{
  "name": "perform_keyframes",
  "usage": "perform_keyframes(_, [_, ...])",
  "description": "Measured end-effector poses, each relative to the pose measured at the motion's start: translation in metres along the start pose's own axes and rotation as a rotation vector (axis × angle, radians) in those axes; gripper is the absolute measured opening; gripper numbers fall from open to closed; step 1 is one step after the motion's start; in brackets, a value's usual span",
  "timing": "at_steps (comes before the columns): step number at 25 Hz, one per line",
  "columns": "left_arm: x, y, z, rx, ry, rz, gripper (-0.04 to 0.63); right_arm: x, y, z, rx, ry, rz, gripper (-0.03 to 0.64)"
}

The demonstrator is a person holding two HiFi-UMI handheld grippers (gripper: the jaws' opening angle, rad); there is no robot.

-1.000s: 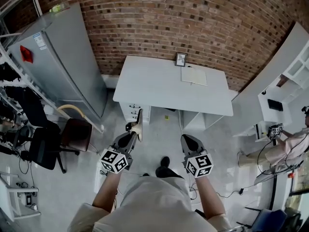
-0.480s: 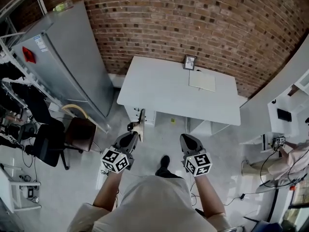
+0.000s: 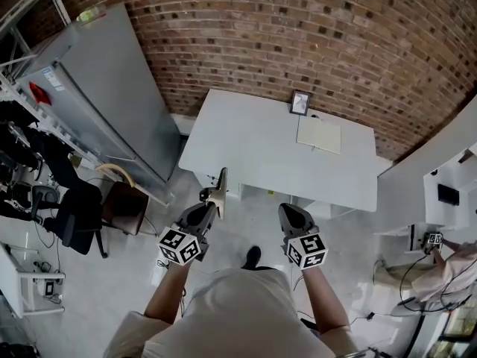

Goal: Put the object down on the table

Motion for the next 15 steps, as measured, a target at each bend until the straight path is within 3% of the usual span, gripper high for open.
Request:
perform_keyframes(8, [-0.053, 0.013, -0.001, 0.008, -0.057, -0.029, -0.002, -0.032, 0.004, 0.062, -0.014, -0.052, -0.021, 0.002])
perform_keyframes(15, [-0.084, 0.027, -0.006, 0.031, -0.097, -0.08, -0.001, -0.052, 0.012, 0.09, -0.03, -0.068, -0.05, 0.002])
Point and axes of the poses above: the fingertips, and each gripper's own axes: x backward along the fingers, z to its right, y out of its underside, the point moved 10 cm from there along x, backward along the fingers, and after that the axes turned 15 degrees about z, right-handed, at the moved point
